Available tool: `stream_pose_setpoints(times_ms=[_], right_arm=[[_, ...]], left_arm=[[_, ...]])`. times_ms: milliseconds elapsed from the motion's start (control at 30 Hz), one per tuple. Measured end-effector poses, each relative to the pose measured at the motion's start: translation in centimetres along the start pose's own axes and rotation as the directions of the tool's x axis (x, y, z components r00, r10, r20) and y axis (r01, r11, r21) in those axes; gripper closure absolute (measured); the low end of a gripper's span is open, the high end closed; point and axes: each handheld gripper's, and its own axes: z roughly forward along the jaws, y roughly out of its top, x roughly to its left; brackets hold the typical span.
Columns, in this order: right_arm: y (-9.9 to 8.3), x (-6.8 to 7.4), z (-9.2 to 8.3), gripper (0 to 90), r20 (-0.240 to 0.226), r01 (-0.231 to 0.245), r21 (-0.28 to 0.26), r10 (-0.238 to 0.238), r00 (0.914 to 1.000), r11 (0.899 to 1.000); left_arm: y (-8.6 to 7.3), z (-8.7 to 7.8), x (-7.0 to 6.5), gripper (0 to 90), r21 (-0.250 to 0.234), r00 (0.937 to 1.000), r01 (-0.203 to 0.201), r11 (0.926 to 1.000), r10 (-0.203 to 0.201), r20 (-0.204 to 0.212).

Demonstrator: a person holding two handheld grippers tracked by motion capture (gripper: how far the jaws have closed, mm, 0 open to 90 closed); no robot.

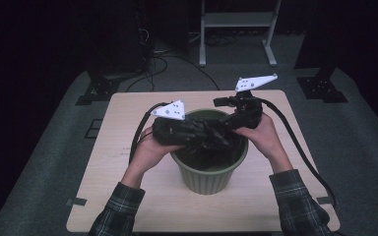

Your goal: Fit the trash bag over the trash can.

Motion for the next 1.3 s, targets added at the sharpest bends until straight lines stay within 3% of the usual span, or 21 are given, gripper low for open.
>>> stream_pose_setpoints(times_ms=[167, 367, 567, 700, 833, 1033, 1133, 1167, 1300], right_arm=[[0.0, 0.1, -0.4, 8.2, 0.01, 0.006, 0.013, -0.006, 0.9999, 1.0], [0.1, 0.4, -2.0, 8.0, 0.022, 0.011, 0.006, -0.011, 0.9997, 1.0], [-1.2, 0.4, -3.8, 9.2, 0.031, -0.011, 0.012, 0.011, 0.9994, 1.0], [-2.2, 0.2, -4.8, 12.7, 0.013, -0.035, 0.003, 0.035, 0.9993, 0.999], [-3.0, 0.1, -5.2, 14.6, 0.03, -0.036, 0.02, 0.036, 0.9989, 0.999], [-3.6, -0.2, -5.0, 29.0, 0.069, -0.028, 0.048, 0.025, 0.9973, 0.998], [-3.6, 0.0, -5.0, 52.9, 0.033, -0.004, 0.049, 0.002, 0.9994, 0.999], [-3.6, 0.1, -4.9, 66.0, 0.023, 0.013, 0.048, -0.014, 0.9996, 0.999], [-3.6, 0.2, -4.9, 88.1, 0.015, 0.029, 0.038, -0.029, 0.9995, 0.999]], left_arm=[[-0.4, -0.5, 0.3, 89.7, 0.006, 0.9993, 0.016, 0.9999, -0.015, -0.034], [-1.0, -1.3, 1.1, 89.6, -0.031, 0.9949, 0.062, 0.9976, -0.064, -0.078], [-1.3, -2.2, 1.6, 89.6, -0.058, 0.9895, 0.079, 0.9952, -0.086, -0.116], [-1.5, -2.7, 2.0, 89.7, -0.071, 0.9849, 0.095, 0.993, -0.104, -0.138], [-1.7, -3.3, 2.1, 89.6, -0.097, 0.983, 0.106, 0.9896, -0.119, -0.14], [-2.1, -4.6, 2.3, 89.6, -0.116, 0.9781, 0.111, 0.987, -0.129, -0.163], [-2.4, -5.2, 2.4, 89.7, -0.126, 0.9753, 0.117, 0.985, -0.138, -0.172], [-2.5, -5.3, 2.4, 89.7, -0.126, 0.9755, 0.115, 0.9852, -0.136, -0.173], [-2.9, -5.8, 2.5, 89.7, -0.127, 0.973, 0.123, 0.9842, -0.145, -0.18]])
